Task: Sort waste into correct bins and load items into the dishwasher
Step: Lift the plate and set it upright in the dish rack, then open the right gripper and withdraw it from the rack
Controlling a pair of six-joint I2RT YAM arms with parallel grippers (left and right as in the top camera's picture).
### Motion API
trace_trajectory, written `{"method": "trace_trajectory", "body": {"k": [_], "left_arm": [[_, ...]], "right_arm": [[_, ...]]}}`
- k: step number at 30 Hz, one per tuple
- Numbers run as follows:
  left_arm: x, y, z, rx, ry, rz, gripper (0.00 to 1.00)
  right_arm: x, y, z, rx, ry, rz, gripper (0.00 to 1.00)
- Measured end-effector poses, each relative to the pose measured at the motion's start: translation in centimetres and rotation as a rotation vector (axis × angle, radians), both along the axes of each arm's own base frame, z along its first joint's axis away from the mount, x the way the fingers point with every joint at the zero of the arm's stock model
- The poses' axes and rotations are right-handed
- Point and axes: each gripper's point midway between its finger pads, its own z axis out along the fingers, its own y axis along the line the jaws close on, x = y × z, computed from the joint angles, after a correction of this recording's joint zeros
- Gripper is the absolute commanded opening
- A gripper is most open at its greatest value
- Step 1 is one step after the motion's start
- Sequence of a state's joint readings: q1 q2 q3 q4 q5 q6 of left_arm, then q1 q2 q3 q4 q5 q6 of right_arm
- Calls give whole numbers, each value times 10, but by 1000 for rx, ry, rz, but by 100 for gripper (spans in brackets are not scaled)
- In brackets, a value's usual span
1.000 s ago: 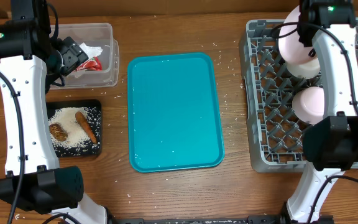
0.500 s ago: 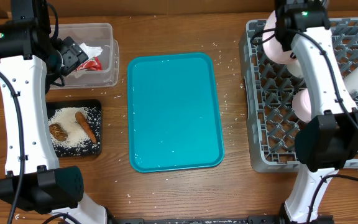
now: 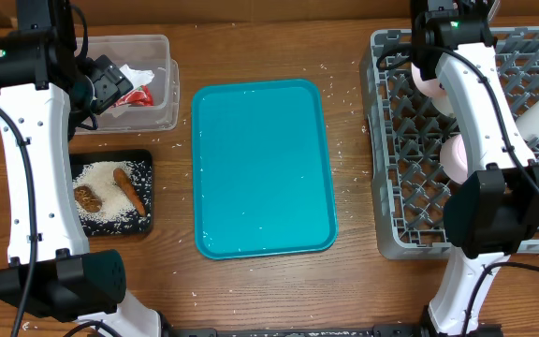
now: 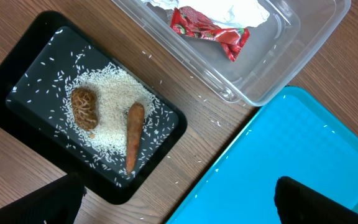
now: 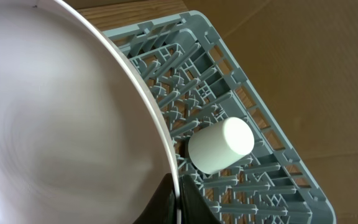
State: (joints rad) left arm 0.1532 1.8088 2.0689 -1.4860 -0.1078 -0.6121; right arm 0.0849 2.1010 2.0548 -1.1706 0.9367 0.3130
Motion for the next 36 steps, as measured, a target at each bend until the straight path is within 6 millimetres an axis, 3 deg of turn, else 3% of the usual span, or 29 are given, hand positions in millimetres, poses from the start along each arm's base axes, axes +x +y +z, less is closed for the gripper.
{"method": "trace_trajectory", "body": {"k": [5, 7, 12, 16, 18, 21, 25, 31, 32, 34, 36], "left_arm": [[0, 0, 0, 0, 0, 0, 100], [0, 0, 0, 0, 0, 0, 100], [0, 0, 0, 0, 0, 0, 100], [0, 0, 0, 0, 0, 0, 100], [0, 0, 0, 0, 0, 0, 100], [0, 0, 0, 0, 0, 0, 100], [0, 0, 0, 0, 0, 0, 100], [0, 0, 0, 0, 0, 0, 100], [0, 0, 0, 0, 0, 0, 100], [0, 0, 0, 0, 0, 0, 100], [0, 0, 0, 0, 0, 0, 100]], "right_arm": [[1, 7, -8, 56, 13, 25, 5], [3, 12, -12, 84, 18, 41, 12], [7, 31, -19, 141, 28, 92, 54], [8, 47, -26, 193, 37, 130, 61], [7, 54, -29, 231, 49, 145, 70], [4, 67, -28, 323, 46, 184, 99], [-2, 95, 2, 489, -22, 289, 100], [-22, 170, 91, 829, -191, 638, 98], [-31, 189, 111, 904, -214, 743, 97], [-39, 210, 119, 969, -203, 841, 96], [-40, 221, 111, 990, -168, 871, 95]]}}
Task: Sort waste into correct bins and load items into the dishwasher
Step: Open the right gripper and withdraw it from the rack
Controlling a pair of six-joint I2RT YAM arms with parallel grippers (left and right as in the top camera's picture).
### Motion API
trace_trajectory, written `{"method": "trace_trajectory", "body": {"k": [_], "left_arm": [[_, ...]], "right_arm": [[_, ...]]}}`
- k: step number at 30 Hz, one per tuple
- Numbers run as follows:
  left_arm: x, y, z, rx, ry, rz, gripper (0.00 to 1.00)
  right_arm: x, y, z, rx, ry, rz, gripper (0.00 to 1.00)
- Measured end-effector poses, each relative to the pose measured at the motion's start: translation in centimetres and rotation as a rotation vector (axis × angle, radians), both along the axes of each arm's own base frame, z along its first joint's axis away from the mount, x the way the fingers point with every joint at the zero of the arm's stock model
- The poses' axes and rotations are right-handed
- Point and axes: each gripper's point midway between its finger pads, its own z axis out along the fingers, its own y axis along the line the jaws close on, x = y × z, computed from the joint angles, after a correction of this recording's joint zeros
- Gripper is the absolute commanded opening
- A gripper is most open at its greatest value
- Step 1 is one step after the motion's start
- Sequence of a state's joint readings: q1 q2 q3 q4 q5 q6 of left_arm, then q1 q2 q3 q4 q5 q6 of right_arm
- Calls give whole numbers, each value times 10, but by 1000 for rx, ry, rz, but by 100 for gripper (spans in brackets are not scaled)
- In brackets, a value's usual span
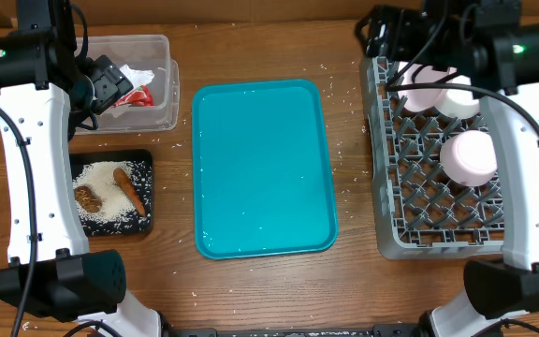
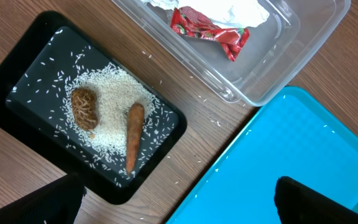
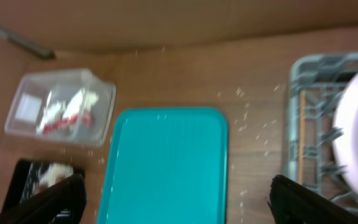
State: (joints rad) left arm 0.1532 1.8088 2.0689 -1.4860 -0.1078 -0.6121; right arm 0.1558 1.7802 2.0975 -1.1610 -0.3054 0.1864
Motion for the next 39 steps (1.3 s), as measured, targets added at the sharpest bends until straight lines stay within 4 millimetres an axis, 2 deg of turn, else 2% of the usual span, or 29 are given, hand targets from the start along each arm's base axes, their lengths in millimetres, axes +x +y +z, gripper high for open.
{"method": "trace_trajectory", "body": {"k": [3, 9, 13, 15, 20, 24, 26, 28, 32, 35, 36, 37, 39], "left_arm": [[0, 0, 0, 0, 0, 0, 100], [0, 0, 0, 0, 0, 0, 100], [0, 0, 0, 0, 0, 0, 100], [0, 0, 0, 0, 0, 0, 100], [0, 0, 0, 0, 0, 0, 100], [0, 0, 0, 0, 0, 0, 100], [0, 0, 0, 0, 0, 0, 100], [0, 0, 0, 0, 0, 0, 100], [0, 0, 0, 0, 0, 0, 100], [0, 0, 0, 0, 0, 0, 100], [0, 0, 0, 0, 0, 0, 100], [0, 0, 0, 0, 0, 0, 100], [0, 0, 0, 0, 0, 0, 100]], "right_arm": [[-1, 15, -29, -23, 68, 36, 94], [-7, 45, -116, -101, 254, 102, 89], [-18, 67, -166, -136, 368, 138, 84], [-25, 75, -176, -146, 397, 151, 82], [-43, 105, -185, -187, 427, 145, 82], [-67, 108, -192, -276, 485, 102, 83], [-80, 97, -192, -327, 528, 75, 87], [-95, 77, -186, -380, 576, 22, 90], [-117, 42, -159, -434, 602, -55, 91], [-132, 26, -139, -451, 597, -83, 92], [-137, 23, -134, -454, 596, -87, 93], [-146, 17, -127, -463, 601, -90, 100], [-158, 11, -120, -476, 614, -94, 100]]}}
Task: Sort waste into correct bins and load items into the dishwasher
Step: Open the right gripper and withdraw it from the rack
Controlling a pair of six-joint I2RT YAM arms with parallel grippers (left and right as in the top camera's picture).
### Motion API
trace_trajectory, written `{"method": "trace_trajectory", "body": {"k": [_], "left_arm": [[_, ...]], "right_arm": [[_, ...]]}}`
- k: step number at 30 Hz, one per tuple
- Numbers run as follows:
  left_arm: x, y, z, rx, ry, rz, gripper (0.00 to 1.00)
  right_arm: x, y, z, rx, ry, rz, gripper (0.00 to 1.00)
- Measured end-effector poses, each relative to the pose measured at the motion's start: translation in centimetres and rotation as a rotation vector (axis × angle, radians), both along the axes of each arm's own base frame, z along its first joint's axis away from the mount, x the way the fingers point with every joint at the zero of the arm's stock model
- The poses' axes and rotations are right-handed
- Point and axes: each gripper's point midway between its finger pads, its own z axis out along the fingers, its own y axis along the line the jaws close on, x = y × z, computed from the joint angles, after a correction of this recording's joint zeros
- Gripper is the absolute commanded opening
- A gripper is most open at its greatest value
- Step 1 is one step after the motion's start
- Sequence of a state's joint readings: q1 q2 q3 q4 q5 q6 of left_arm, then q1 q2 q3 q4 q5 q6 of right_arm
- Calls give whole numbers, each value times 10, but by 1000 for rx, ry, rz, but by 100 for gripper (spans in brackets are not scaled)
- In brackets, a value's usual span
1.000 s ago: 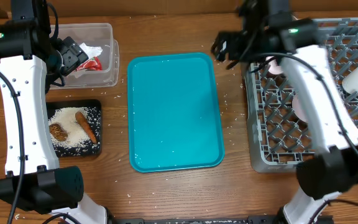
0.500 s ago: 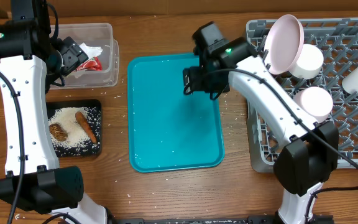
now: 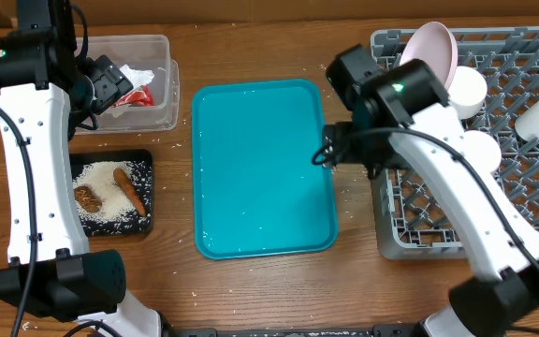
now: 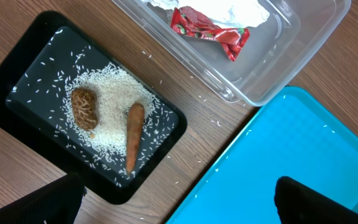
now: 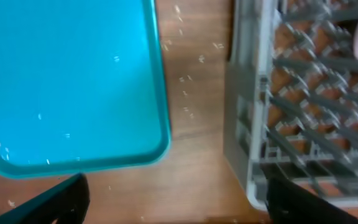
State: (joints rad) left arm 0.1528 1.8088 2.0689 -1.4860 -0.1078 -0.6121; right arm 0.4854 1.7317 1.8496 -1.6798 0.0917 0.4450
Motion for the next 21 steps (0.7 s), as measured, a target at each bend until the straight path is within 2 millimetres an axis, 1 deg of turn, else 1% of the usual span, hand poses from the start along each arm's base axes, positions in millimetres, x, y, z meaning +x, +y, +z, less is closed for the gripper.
{"method": "trace_trajectory", "body": {"k": [2, 4, 13, 21], "left_arm": [[0, 0, 0, 0, 0, 0, 100], [0, 0, 0, 0, 0, 0, 100], [0, 0, 0, 0, 0, 0, 100], [0, 0, 0, 0, 0, 0, 100]], "right_arm": [[-5, -3, 4, -3, 2, 3, 100], [-6, -2, 5, 0, 0, 3, 100], [-11, 9, 4, 65, 33, 8, 100], [-12, 11, 4, 74, 39, 70, 100]]}}
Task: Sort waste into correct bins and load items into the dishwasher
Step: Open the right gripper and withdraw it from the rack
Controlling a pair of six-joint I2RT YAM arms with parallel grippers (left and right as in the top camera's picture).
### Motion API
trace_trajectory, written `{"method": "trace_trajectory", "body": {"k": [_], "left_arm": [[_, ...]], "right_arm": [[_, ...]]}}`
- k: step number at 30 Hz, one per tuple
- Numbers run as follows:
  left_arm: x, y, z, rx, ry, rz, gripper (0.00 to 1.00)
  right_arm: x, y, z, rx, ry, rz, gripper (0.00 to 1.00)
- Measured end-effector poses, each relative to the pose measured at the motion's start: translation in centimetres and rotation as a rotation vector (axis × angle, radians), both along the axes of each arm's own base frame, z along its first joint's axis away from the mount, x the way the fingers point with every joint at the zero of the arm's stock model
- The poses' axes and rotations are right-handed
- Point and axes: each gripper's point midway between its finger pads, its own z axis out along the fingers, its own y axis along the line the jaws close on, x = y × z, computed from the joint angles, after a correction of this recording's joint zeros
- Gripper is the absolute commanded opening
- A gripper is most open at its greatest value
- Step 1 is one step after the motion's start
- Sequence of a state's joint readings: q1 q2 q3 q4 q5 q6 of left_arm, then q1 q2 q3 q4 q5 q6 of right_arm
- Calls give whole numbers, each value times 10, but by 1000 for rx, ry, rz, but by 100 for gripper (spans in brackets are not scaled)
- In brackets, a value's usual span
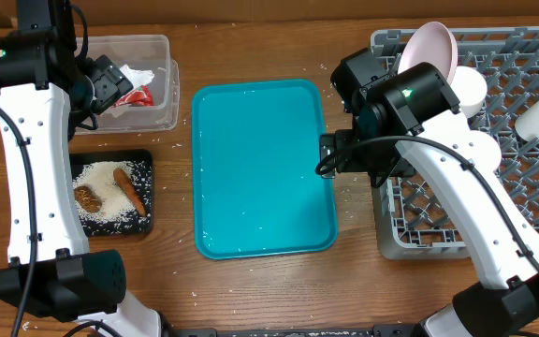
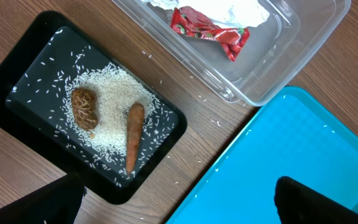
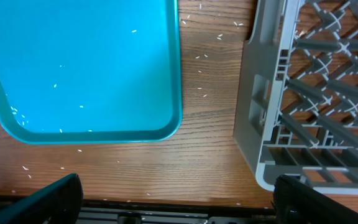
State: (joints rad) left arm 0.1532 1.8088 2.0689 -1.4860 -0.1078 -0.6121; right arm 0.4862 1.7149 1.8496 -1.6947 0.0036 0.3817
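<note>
An empty teal tray (image 1: 262,168) lies mid-table. At the right, the grey dish rack (image 1: 531,201) holds an upright pink plate (image 1: 429,47), two white cups (image 1: 468,90) and a pale bowl (image 1: 483,150). My right gripper (image 3: 178,202) hangs open and empty over the bare wood between the tray (image 3: 86,62) and the rack (image 3: 316,93). My left gripper (image 2: 179,205) is open and empty too, high over the black tray (image 2: 23,84) of rice with a carrot (image 2: 133,134) and a brown lump (image 2: 84,107).
A clear bin (image 1: 162,51) at the back left holds a red wrapper (image 2: 210,28) and crumpled white paper. Grains of rice are scattered over the wood and the teal tray. The right arm (image 1: 457,187) crosses the rack's left part.
The right gripper has shifted slightly and now hangs steady over the gap between tray and rack. The left arm has not moved.
First my right gripper held the pink plate over the rack's back left corner. By 2.0 s ago it was open and the plate was in the rack. Since then the arm has come forward to the gap beside the tray. The left arm stayed put.
</note>
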Motion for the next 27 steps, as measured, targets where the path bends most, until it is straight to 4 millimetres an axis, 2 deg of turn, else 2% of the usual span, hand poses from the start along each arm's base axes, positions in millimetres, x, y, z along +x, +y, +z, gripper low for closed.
{"method": "trace_trajectory", "body": {"k": [5, 8, 10, 14, 17, 20, 23, 27], "left_arm": [[0, 0, 0, 0, 0, 0, 100], [0, 0, 0, 0, 0, 0, 100], [0, 0, 0, 0, 0, 0, 100], [0, 0, 0, 0, 0, 0, 100], [0, 0, 0, 0, 0, 0, 100], [0, 0, 0, 0, 0, 0, 100], [0, 0, 0, 0, 0, -1, 100], [0, 0, 0, 0, 0, 0, 100]], "right_arm": [[2, -5, 0, 5, 2, 17, 100], [8, -15, 3, 26, -10, 1, 100], [18, -28, 14, 50, -69, -23, 100], [26, -54, 56, 132, -257, -55, 100], [19, -68, 95, 182, -424, -63, 100], [8, -71, 117, 219, -551, -50, 100], [0, -71, 119, 242, -654, -19, 100], [4, -69, 94, 250, -755, 19, 100]]}}
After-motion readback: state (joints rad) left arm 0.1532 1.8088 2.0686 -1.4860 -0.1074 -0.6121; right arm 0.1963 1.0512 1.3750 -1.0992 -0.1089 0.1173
